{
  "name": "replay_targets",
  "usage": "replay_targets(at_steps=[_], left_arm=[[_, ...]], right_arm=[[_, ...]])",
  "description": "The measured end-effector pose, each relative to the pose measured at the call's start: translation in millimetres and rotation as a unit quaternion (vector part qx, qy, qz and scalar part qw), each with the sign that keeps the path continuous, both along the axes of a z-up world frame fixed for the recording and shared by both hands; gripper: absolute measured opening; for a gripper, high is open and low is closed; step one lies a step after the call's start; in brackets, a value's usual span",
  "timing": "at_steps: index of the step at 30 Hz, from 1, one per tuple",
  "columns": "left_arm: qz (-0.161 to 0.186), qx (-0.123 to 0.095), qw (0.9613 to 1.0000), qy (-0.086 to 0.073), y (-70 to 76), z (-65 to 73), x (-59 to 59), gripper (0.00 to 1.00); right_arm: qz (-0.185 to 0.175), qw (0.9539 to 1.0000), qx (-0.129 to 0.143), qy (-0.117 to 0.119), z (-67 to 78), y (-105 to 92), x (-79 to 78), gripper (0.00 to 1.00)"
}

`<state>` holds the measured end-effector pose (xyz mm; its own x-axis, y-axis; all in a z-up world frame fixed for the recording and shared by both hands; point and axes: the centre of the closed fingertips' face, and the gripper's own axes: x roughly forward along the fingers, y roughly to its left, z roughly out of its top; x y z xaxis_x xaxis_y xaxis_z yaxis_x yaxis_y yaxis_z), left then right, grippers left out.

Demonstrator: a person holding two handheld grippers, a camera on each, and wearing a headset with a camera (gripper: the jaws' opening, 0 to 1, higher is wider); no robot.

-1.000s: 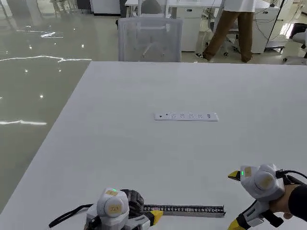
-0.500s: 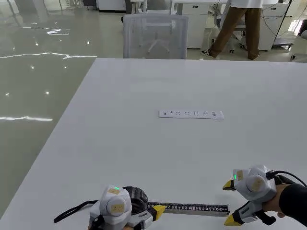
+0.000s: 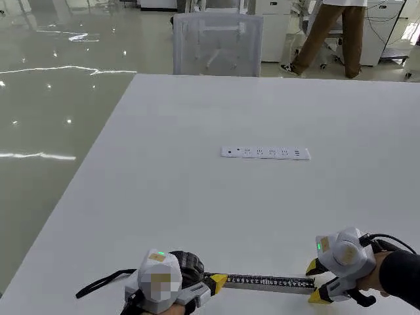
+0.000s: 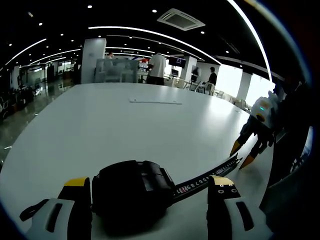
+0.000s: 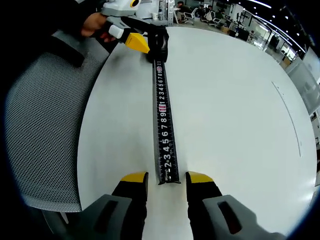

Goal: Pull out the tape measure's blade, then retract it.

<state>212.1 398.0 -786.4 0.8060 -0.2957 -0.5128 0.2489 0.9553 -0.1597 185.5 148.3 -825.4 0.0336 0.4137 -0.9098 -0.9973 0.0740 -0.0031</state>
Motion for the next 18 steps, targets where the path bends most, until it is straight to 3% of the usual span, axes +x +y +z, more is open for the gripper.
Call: replay_targets(at_steps=[3,6,13,18], left_arm=[[-0.001,0.001,1.0000,-0.001,-1.1,0.2,0.4,0.92],[0.002,0.001,1.0000,-0.002,-0.5,-0.2,1.5,0.91],[0.030,-0.004,0.9995,0.007,6.5,-2.4,6.2,0.83],[0.041,0.007,0.9991,0.007,6.9,-4.4,6.7,0.83]], right_arm=[[0.001,1.0000,-0.001,0.000,-0.5,-1.2,0.5,0.22],[0.018,0.9998,0.002,-0.003,-1.2,2.2,-1.3,0.13],[-0.005,0.9999,0.003,0.009,-2.0,0.6,0.3,0.12],[0.009,0.9999,-0.004,0.010,-2.5,0.5,-0.6,0.13]])
